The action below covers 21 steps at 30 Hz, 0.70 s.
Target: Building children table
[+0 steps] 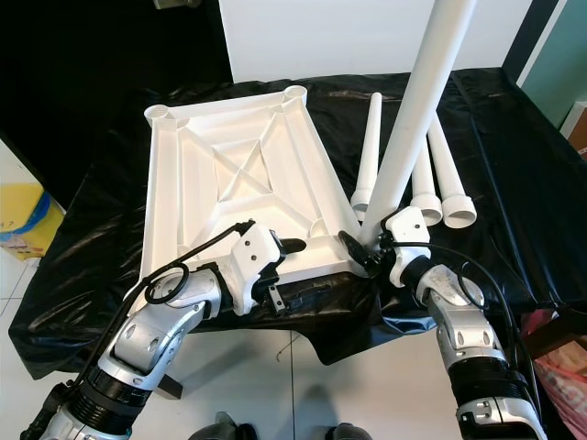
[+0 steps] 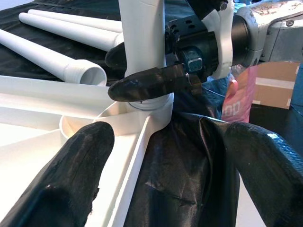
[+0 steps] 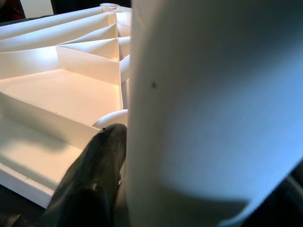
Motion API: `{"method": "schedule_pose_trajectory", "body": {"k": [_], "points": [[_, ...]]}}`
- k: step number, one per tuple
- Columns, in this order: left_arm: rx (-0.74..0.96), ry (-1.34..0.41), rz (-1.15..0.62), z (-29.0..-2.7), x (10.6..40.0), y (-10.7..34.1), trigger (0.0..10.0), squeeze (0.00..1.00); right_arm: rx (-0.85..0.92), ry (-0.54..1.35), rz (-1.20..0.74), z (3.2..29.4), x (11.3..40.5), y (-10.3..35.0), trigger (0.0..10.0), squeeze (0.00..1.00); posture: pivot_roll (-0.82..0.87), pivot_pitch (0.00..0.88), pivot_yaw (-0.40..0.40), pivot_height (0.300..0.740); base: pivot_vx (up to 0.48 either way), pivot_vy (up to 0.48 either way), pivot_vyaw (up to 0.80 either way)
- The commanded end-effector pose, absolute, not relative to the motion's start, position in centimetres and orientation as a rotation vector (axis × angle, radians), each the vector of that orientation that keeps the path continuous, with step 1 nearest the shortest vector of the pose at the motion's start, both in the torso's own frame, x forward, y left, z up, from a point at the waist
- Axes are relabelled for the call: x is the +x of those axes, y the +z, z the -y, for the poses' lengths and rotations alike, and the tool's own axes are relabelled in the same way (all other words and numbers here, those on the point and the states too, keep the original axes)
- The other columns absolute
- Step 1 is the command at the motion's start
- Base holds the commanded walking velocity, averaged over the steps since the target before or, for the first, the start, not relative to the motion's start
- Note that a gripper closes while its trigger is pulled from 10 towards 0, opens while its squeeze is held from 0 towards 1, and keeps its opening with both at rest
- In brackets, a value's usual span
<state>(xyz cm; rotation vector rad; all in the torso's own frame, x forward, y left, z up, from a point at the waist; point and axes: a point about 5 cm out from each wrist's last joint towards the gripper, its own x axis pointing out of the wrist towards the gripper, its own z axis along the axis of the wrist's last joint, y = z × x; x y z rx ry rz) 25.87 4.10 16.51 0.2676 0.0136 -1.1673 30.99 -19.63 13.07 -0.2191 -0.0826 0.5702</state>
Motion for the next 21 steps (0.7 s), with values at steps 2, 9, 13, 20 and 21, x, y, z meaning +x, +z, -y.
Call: {"method": "schedule_pose_trajectory", "body": {"k": [2, 9, 13, 20, 21], "points": [[0.281, -1.067, -0.008, -4.5, 26.4, 16.4, 10.0, 0.0, -0.227, 0.576, 0.068, 19.8, 31.0, 12.5, 0.0, 0.0, 0.0, 0.058, 0.046, 0.74, 0.0, 0.0, 0.0], [0.293, -1.076, -0.001, -4.6, 26.4, 16.7, 10.0, 0.0, -0.191, 0.551, 0.049, 19.7, 30.6, 11.5, 10.0, 0.0, 0.02, 0.072, 0.045, 0.74, 0.0, 0.0, 0.0], [0.287, -1.071, -0.003, -4.6, 26.3, 16.7, 10.0, 0.0, -0.17, 0.524, 0.038, 19.7, 30.3, 11.0, 10.0, 0.0, 0.02, 0.08, 0.035, 0.74, 0.0, 0.0, 0.0], [0.273, -1.057, -0.005, -4.5, 26.2, 16.5, 10.0, 0.0, -0.14, 0.43, 0.039, 19.9, 29.9, 10.8, 10.0, 0.0, 0.0, 0.088, 0.024, 0.74, 0.0, 0.0, 0.0], [0.273, -1.057, -0.005, -4.5, 26.2, 16.5, 10.0, 0.0, -0.14, 0.43, 0.039, 19.9, 29.9, 10.8, 10.0, 0.0, 0.0, 0.088, 0.024, 0.74, 0.0, 0.0, 0.0]]}}
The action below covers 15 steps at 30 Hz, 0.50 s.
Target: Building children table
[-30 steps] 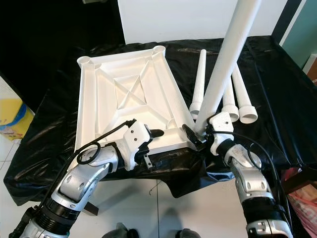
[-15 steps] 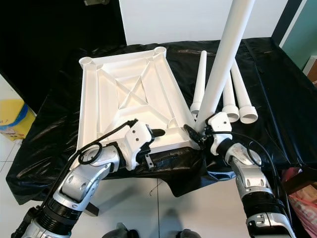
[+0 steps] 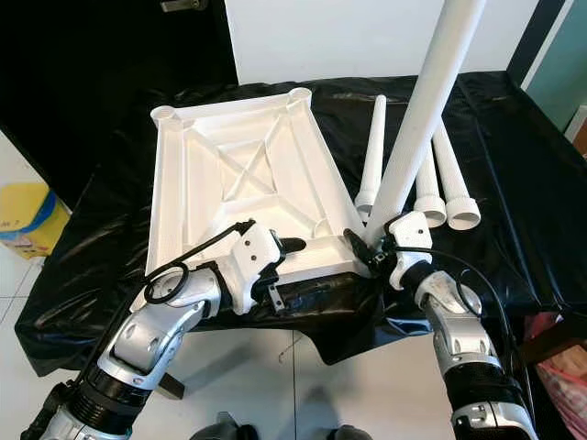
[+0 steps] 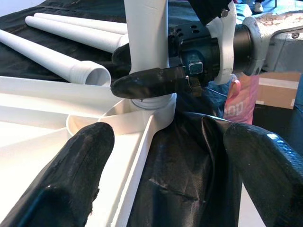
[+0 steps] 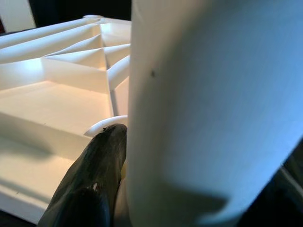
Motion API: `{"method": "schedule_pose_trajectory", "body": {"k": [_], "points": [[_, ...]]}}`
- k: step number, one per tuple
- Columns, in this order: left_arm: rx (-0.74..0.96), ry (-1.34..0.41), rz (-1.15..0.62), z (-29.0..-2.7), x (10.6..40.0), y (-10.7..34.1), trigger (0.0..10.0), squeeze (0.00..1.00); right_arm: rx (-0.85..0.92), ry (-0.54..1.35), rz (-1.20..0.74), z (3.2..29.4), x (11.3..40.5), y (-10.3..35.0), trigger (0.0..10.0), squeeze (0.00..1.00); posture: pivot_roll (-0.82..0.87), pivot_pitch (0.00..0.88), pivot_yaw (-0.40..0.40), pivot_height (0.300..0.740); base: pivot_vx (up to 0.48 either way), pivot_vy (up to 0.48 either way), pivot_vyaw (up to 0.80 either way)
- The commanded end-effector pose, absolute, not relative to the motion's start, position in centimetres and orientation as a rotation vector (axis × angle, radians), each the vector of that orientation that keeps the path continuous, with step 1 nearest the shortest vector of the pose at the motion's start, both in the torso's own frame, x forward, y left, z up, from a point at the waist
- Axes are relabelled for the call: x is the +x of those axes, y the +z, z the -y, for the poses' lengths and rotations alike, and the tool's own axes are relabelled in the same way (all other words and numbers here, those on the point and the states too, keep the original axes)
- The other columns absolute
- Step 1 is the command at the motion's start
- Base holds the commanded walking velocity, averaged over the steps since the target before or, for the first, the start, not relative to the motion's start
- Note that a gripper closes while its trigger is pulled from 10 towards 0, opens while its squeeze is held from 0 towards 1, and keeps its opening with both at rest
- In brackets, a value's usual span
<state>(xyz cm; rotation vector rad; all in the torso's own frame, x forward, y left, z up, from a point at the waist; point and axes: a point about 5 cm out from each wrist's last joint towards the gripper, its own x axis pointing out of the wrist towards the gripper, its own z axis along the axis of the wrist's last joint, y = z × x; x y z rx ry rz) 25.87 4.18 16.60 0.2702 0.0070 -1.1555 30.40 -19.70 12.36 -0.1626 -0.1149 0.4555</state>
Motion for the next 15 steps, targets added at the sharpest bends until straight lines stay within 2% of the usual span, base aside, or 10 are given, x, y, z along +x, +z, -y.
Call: {"method": "schedule_pose_trajectory", "body": {"k": [1, 9, 15], "points": [[0.273, -1.057, -0.005, -4.5, 26.2, 16.5, 10.0, 0.0, -0.14, 0.43, 0.039, 19.9, 29.9, 10.8, 10.0, 0.0, 0.0, 0.088, 0.024, 0.74, 0.0, 0.0, 0.0], [0.263, -1.059, -0.016, -4.4, 26.1, 16.1, 10.0, 0.0, -0.12, 0.324, 0.041, 19.2, 29.2, 10.5, 10.0, 0.0, -0.01, 0.084, 0.025, 0.74, 0.0, 0.0, 0.0], [0.263, -1.055, -0.02, -4.6, 26.2, 15.9, 10.0, 0.0, -0.082, 0.152, 0.006, 17.7, 28.1, 9.5, 10.0, 0.0, -0.02, 0.068, 0.018, 0.74, 0.0, 0.0, 0.0]]}}
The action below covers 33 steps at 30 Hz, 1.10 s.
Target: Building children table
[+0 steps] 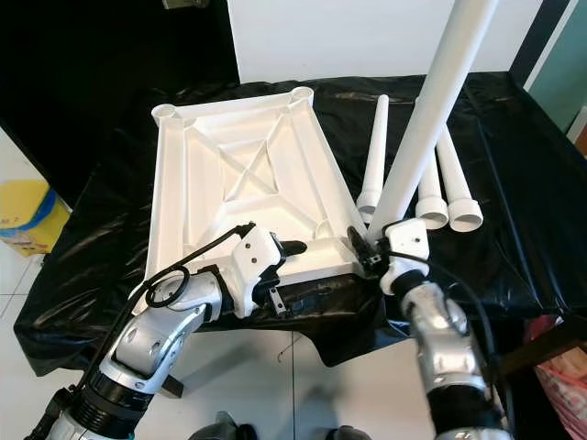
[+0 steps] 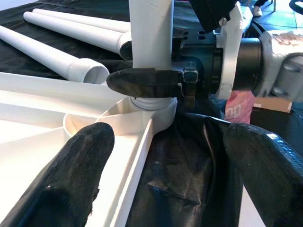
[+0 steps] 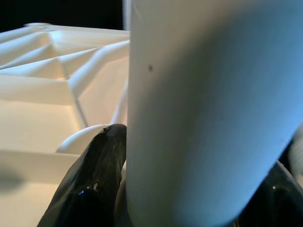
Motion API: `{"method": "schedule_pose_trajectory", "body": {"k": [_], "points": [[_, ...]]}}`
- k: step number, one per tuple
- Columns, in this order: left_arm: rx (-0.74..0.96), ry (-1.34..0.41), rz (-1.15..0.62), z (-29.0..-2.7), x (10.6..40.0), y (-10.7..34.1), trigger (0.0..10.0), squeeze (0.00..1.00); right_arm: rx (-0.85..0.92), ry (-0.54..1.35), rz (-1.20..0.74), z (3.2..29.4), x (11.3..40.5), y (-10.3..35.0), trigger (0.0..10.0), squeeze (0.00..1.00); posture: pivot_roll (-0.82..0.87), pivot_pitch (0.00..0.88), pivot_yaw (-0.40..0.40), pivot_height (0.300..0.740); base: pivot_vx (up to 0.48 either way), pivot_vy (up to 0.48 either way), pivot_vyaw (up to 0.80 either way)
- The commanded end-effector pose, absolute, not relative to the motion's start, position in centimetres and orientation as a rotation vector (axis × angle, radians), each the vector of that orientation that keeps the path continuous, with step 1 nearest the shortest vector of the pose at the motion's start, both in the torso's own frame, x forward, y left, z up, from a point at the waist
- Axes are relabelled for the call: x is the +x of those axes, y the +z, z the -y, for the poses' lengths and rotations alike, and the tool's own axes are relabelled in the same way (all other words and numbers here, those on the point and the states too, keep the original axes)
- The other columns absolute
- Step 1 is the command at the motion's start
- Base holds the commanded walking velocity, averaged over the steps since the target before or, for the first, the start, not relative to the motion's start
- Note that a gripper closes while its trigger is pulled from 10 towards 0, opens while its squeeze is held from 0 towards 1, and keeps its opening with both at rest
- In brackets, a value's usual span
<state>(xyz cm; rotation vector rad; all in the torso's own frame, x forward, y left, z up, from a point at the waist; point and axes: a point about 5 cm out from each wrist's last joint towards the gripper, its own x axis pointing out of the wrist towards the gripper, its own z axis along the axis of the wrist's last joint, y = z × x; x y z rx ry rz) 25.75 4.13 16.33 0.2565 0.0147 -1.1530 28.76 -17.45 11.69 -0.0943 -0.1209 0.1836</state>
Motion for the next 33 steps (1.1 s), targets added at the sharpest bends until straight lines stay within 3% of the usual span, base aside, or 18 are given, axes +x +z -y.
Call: {"method": "schedule_pose_trajectory", "body": {"k": [1, 8, 14, 15, 18, 31, 32, 33], "points": [[0.266, -1.05, -0.021, -4.7, 26.3, 15.9, 10.0, 0.0, -0.072, 0.097, -0.012, 17.2, 27.8, 9.1, 10.0, 0.0, -0.02, 0.064, 0.015, 0.74, 0.0, 0.0, 0.0], [0.269, -1.035, -0.017, -4.9, 26.5, 15.8, 10.0, 0.0, 0.0, -0.064, -0.076, 15.1, 27.2, 8.0, 10.0, 0.0, -0.03, 0.021, 0.014, 0.74, 0.0, 0.0, 0.0], [0.27, -1.035, -0.012, -4.8, 26.7, 16.0, 10.0, 0.0, 0.014, -0.057, -0.07, 14.4, 27.1, 8.3, 10.0, 0.0, -0.03, 0.027, 0.017, 0.74, 0.0, 0.0, 0.0], [0.274, -1.034, -0.01, -4.8, 26.9, 16.2, 10.0, 0.0, 0.013, -0.061, -0.061, 14.4, 27.0, 8.6, 10.0, 0.0, -0.03, 0.088, 0.02, 0.74, 0.0, 0.0, 0.0], [0.274, -1.03, -0.01, -4.9, 27.0, 16.3, 10.0, 0.0, 0.01, -0.074, -0.061, 14.5, 26.8, 8.7, 10.0, 0.0, -0.03, 0.104, 0.022, 0.74, 0.0, 0.0, 0.0], [0.27, -1.007, 0.0, -5.1, 27.4, 16.3, 10.0, 0.0, -0.019, -0.027, 0.01, 14.2, 27.0, 10.0, 10.0, 0.0, -0.03, 0.074, 0.023, 0.74, 0.0, 0.0, 0.0], [0.271, -1.006, 0.001, -5.1, 27.3, 16.2, 10.0, 0.0, -0.027, -0.018, 0.016, 14.3, 27.0, 10.0, 10.0, 0.18, -0.03, 0.072, 0.023, 0.74, 0.0, 0.0, 0.0], [0.271, -1.005, 0.003, -5.1, 27.3, 16.3, 10.0, 0.0, -0.026, -0.01, 0.017, 14.3, 27.0, 10.1, 10.0, 1.0, -0.03, 0.073, 0.022, 0.74, 0.0, 0.0, 0.0]]}}
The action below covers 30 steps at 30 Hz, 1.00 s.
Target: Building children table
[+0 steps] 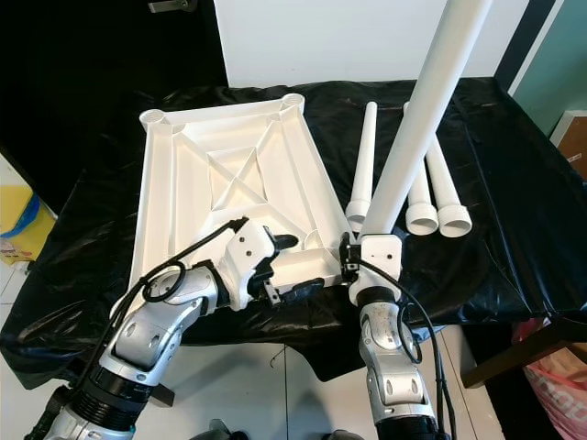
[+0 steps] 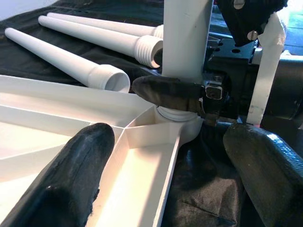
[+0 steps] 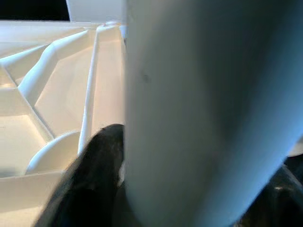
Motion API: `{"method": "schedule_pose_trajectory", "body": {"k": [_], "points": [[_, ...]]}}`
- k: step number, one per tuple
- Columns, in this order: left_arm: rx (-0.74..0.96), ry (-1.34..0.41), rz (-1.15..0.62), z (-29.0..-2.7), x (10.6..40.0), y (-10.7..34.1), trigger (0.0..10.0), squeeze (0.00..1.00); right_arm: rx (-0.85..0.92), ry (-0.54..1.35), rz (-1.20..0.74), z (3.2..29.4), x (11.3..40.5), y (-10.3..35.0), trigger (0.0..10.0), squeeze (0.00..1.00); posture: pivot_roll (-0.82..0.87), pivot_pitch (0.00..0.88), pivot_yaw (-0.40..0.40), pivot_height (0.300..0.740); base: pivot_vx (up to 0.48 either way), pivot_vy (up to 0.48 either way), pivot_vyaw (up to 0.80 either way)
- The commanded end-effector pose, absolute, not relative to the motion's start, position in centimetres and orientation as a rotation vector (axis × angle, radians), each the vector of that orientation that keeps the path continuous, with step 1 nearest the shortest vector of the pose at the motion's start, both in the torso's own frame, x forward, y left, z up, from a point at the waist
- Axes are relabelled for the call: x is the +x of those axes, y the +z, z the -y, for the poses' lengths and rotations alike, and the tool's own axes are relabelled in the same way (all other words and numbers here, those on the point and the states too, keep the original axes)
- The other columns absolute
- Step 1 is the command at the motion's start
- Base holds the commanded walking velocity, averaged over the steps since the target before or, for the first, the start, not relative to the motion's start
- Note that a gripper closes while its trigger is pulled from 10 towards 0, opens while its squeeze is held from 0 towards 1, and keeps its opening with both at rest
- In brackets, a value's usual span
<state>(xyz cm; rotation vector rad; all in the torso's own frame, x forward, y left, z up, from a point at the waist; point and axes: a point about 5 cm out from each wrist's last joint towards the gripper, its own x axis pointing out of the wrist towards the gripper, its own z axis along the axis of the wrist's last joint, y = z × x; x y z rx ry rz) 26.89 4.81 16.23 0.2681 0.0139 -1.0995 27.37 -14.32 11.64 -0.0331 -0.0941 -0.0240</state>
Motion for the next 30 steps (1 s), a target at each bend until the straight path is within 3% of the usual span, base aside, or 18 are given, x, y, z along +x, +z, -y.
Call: {"method": "schedule_pose_trajectory", "body": {"k": [1, 12, 13, 30], "points": [[0.273, -1.004, 0.006, -5.1, 27.2, 16.3, 10.0, 0.0, -0.029, 0.0, 0.019, 14.4, 27.0, 10.1, 10.0, 1.0, -0.03, 0.072, 0.02, 0.74, 0.0, 0.0, 0.0], [0.276, -0.987, 0.014, -5.3, 27.3, 16.2, 10.0, 0.0, -0.049, 0.109, 0.07, 15.6, 27.1, 10.9, 10.0, 1.0, -0.03, 0.067, 0.015, 0.74, 0.0, 0.0, 0.0], [0.278, -0.987, 0.018, -5.3, 27.2, 16.3, 10.0, 0.0, -0.057, 0.148, 0.083, 16.1, 27.1, 11.1, 10.0, 0.0, -0.03, 0.069, 0.012, 0.74, 0.0, 0.0, 0.0], [0.283, -1.015, 0.022, -5.1, 26.9, 16.3, 10.0, 0.0, -0.142, 0.492, 0.135, 17.6, 29.0, 13.1, 10.0, 0.0, -0.02, 0.07, 0.018, 0.74, 0.0, 0.0, 0.0]]}}
